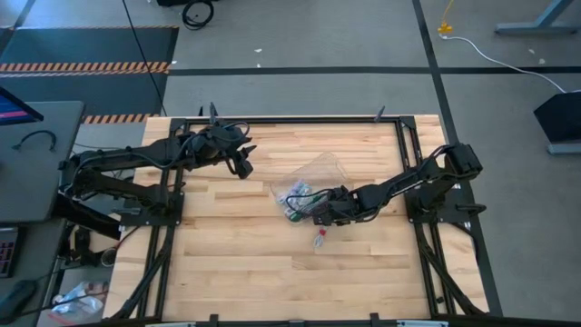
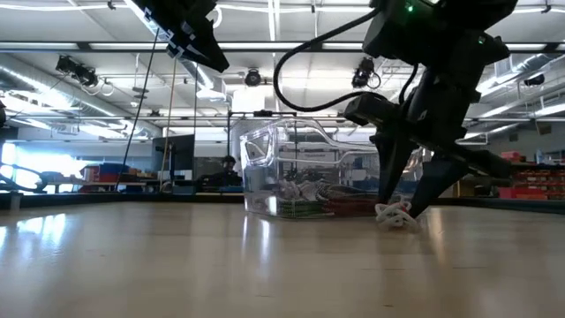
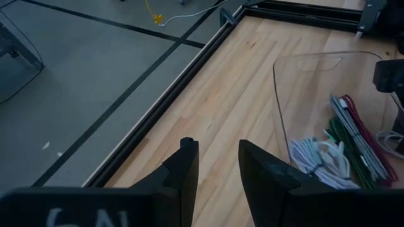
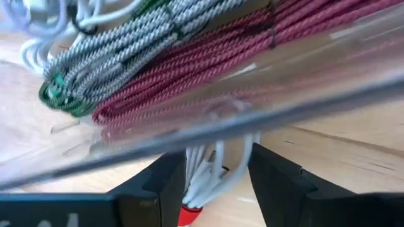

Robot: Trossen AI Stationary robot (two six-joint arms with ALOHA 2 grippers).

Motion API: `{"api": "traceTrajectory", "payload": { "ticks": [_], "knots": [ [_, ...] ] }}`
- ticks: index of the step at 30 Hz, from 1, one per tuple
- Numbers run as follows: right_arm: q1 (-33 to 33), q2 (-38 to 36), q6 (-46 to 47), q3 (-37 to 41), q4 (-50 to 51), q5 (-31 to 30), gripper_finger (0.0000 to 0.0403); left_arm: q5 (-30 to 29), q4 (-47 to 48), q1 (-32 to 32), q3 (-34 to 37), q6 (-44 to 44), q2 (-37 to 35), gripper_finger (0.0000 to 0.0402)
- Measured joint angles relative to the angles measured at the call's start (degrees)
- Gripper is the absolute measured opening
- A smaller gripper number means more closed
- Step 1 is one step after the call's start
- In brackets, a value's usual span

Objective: Pick and place USB-C Cables
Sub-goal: Put the white charger cable into the transparent bin

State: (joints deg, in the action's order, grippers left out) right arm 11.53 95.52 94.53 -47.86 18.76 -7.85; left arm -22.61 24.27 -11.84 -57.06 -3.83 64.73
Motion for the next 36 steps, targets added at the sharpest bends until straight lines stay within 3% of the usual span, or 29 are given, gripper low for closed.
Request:
{"api": "traceTrajectory", "payload": {
  "ticks": [6, 12, 18, 23, 26, 32, 36],
  "knots": [
    [-0.11, -0.17, 0.10, 0.95, -0.94, 2.76, 0.0148, 0.00, -0.07, 0.00, 0.04, -0.03, 0.00, 0.0118],
    [0.02, 0.08, -2.25, 1.14, -4.44, 7.50, 0.0018, -0.02, -0.24, 0.00, 0.04, -0.35, 0.00, 0.0118],
    [0.07, -0.78, -7.10, -0.34, -18.67, 11.17, 0.0009, -0.02, -0.24, 0.00, 0.04, -0.44, 0.00, 0.0118],
    [-1.06, -5.13, -18.55, -7.35, -24.14, 11.56, 0.0008, -0.02, -0.18, 0.02, 0.04, -0.44, 0.00, 0.0118],
    [-3.65, -8.96, -28.81, -13.52, -16.86, 10.57, 0.0008, -0.02, -0.17, 0.04, 0.04, -0.44, 0.00, 0.0118],
    [-11.56, -12.06, -47.54, -30.40, 20.83, 9.19, 0.0008, -0.02, -0.17, 0.04, 0.04, -0.44, 0.00, 0.0118],
    [-16.86, -10.01, -61.54, -40.08, 39.81, 9.25, 0.0008, -0.02, -0.22, 0.02, 0.04, -0.46, 0.00, 0.0118]
  ]
}}
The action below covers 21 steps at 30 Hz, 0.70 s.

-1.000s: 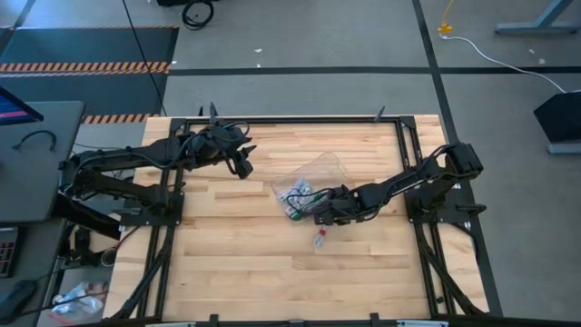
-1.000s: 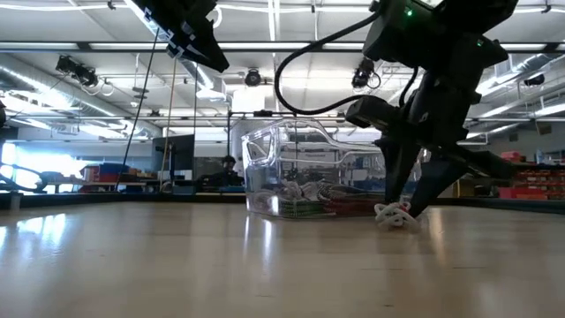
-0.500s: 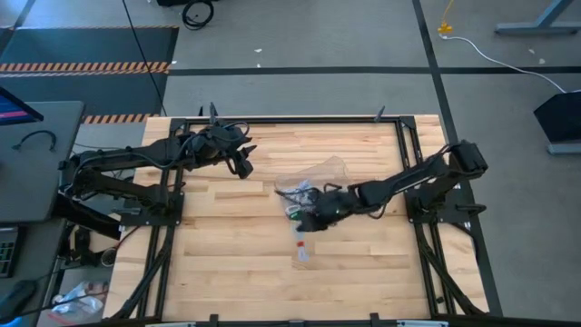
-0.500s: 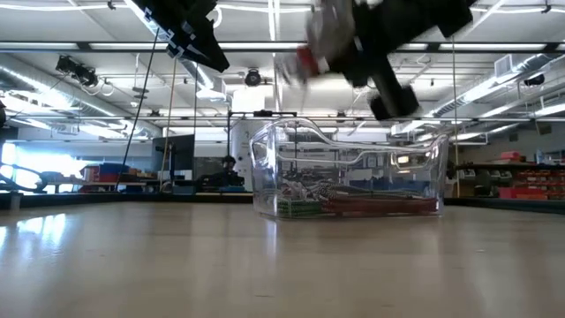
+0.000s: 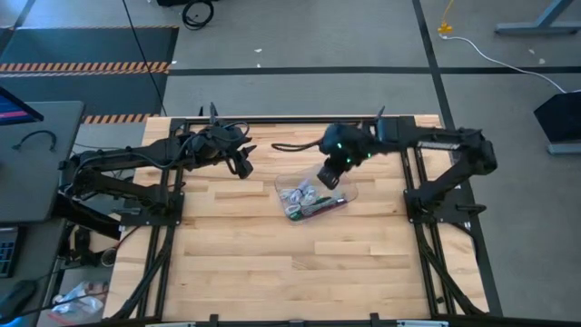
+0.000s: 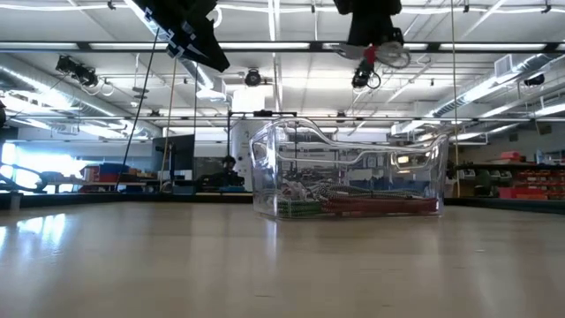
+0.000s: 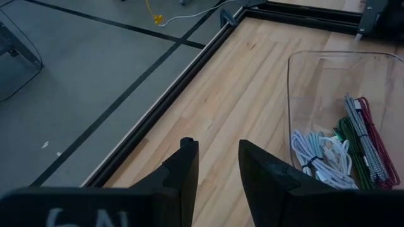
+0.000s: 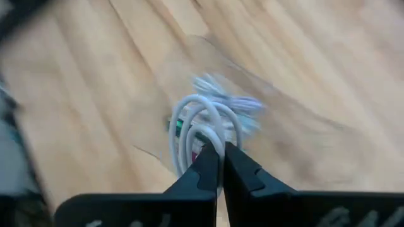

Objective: Pick and place USB-C Cables
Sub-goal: Put the white charger cable into the transparent bin

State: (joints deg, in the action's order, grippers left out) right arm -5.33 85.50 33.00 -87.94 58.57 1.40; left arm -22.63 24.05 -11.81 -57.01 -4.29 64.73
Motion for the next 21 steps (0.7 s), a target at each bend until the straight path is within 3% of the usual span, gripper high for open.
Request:
{"api": "traceTrajectory", "payload": {
  "ticks": [5, 10, 21],
  "knots": [
    [-6.53, 5.05, -17.18, -7.18, 10.76, 2.97, 0.0008, 0.00, -0.02, 0.00, 0.00, 0.00, 0.00, 0.0118],
    [-10.84, 11.60, -31.66, -8.39, 11.71, 9.66, 0.0008, 0.00, 0.16, 0.00, 0.00, -0.11, 0.00, 0.0118],
    [-8.65, 23.96, -54.41, -8.41, 11.27, 12.98, 0.0008, 0.00, 0.28, 0.00, 0.00, -2.98, 0.00, 0.0118]
  ]
}}
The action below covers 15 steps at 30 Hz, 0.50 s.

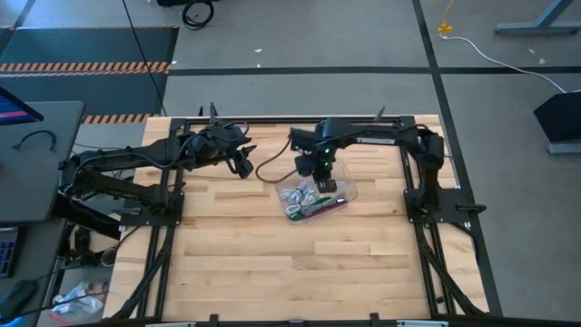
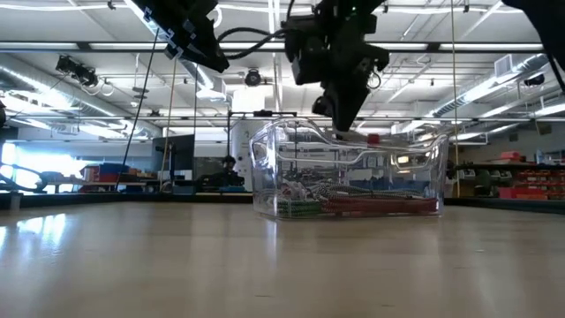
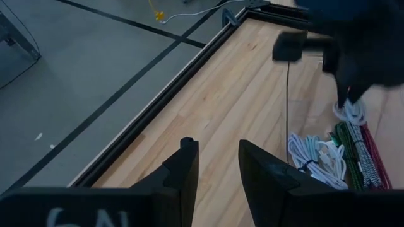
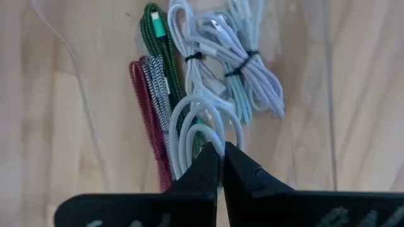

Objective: Pick and place USB-C Cables
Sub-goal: Put the white charger cable into the transparent bin

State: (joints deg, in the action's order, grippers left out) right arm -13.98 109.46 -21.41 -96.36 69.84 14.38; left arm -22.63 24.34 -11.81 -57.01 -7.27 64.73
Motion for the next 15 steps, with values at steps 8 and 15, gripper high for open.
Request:
{"api": "traceTrajectory", "payload": {
  "ticks": [8, 15],
  "knots": [
    [4.25, 4.98, -7.19, 0.00, -4.56, 0.33, 0.0008, 0.00, 0.03, 0.00, 0.00, -1.03, 0.00, 0.0118],
    [7.13, 4.85, -11.56, 0.50, -9.29, 0.29, 0.0008, 0.00, 0.04, 0.00, 0.00, -2.58, 0.00, 0.0118]
  ]
}}
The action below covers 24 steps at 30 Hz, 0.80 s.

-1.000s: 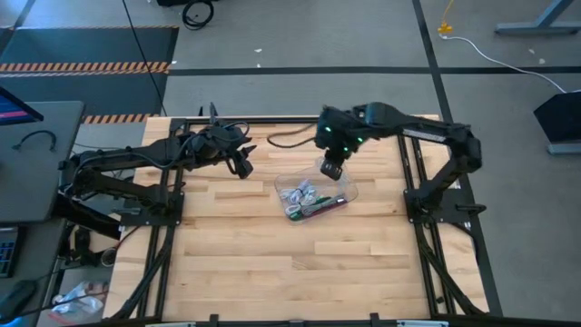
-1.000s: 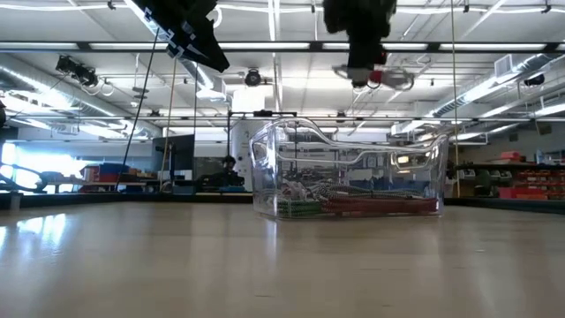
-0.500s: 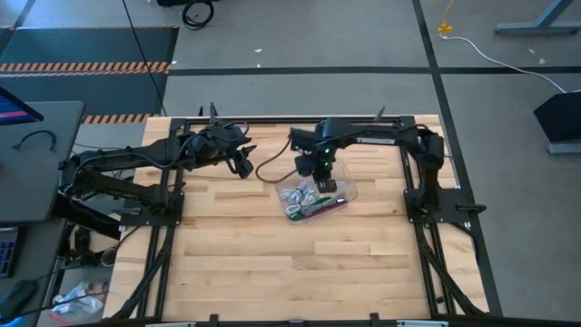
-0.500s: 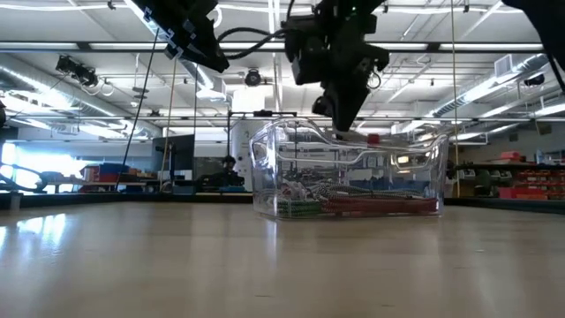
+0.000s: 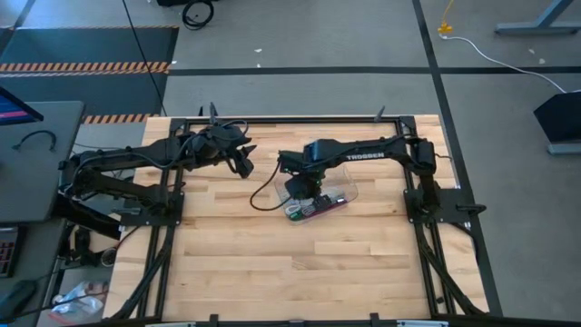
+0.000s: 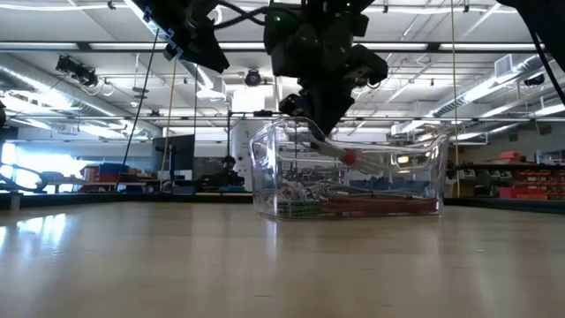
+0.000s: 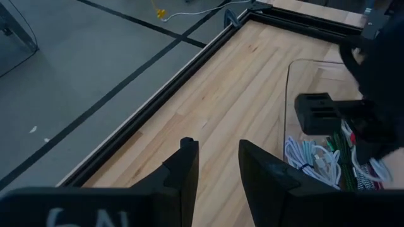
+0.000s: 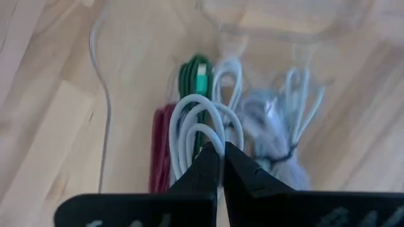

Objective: Pick and place USB-C Cables
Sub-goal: Put the white charger cable into the transparent bin

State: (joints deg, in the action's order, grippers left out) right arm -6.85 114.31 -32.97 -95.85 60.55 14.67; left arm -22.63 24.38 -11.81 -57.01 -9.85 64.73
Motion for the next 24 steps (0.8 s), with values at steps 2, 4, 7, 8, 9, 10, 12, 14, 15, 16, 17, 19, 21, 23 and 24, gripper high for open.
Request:
{"api": "traceTrajectory", "payload": {
  "ticks": [2, 4, 7, 8, 9, 10, 12, 14, 15, 16, 17, 19, 21, 23, 24],
  "knots": [
    [0.51, -0.03, -0.25, 0.00, -2.07, -0.01, 0.0008, 0.00, 0.00, 0.00, 0.00, -0.01, 0.02, 0.0118],
    [0.79, -0.01, -0.44, 0.00, -2.74, -0.03, 0.0008, 0.00, 0.06, 0.00, 0.00, -0.02, 0.02, 0.0118],
    [0.87, -0.01, -1.27, 0.00, -4.48, -1.22, 0.0008, 0.00, 0.34, 0.00, 0.00, -0.03, 0.02, 0.0118],
    [0.87, -0.01, -1.35, 0.00, -5.05, -2.46, 0.0008, 0.00, 0.56, 0.00, 0.00, -0.04, 0.02, 0.0118],
    [0.86, 0.00, -1.49, 0.00, -5.43, -3.78, 0.0008, 0.00, 0.72, 0.00, 0.00, -0.05, 0.02, 0.0118],
    [0.69, 0.01, -1.67, 0.00, -5.63, -5.03, 0.0008, 0.00, 0.72, 0.00, 0.00, -0.06, 0.02, 0.0118],
    [0.29, 0.01, -1.75, 0.19, -5.78, -6.70, 0.0008, 0.00, 0.87, 0.00, 0.00, -0.07, 0.02, 0.0118],
    [-0.14, 0.01, -1.75, 1.18, -5.98, -7.09, 0.0008, 0.00, 0.90, 0.00, 0.00, -0.08, 0.02, 0.0118],
    [-0.24, 0.01, -1.75, 1.85, -5.80, -7.14, 0.0008, 0.00, 0.90, 0.00, 0.00, -0.08, 0.02, 0.0118],
    [-0.36, 0.01, -1.75, 2.55, -5.67, -7.14, 0.0008, 0.00, 0.90, 0.00, 0.00, -0.07, 0.02, 0.0118],
    [-0.43, 0.01, -1.75, 3.29, -5.81, -7.12, 0.0008, 0.00, 0.90, 0.00, 0.00, -0.06, 0.02, 0.0118],
    [-0.49, 0.01, -1.73, 5.20, -6.79, -7.12, 0.0008, 0.00, 0.90, 0.00, 0.00, -0.08, 0.02, 0.0118],
    [-0.53, 0.08, -1.44, 6.78, -7.23, -7.14, 0.0008, 0.00, 0.92, 0.00, 0.00, -0.08, 0.02, 0.0118],
    [-0.53, 0.08, -0.91, 7.26, -7.84, -7.32, 0.0008, 0.00, 0.92, 0.00, 0.00, -0.07, 0.02, 0.0118],
    [-0.53, 0.08, -0.66, 7.28, -8.09, -7.41, 0.0008, 0.00, 0.92, 0.00, 0.00, -0.06, 0.02, 0.0118]
  ]
}}
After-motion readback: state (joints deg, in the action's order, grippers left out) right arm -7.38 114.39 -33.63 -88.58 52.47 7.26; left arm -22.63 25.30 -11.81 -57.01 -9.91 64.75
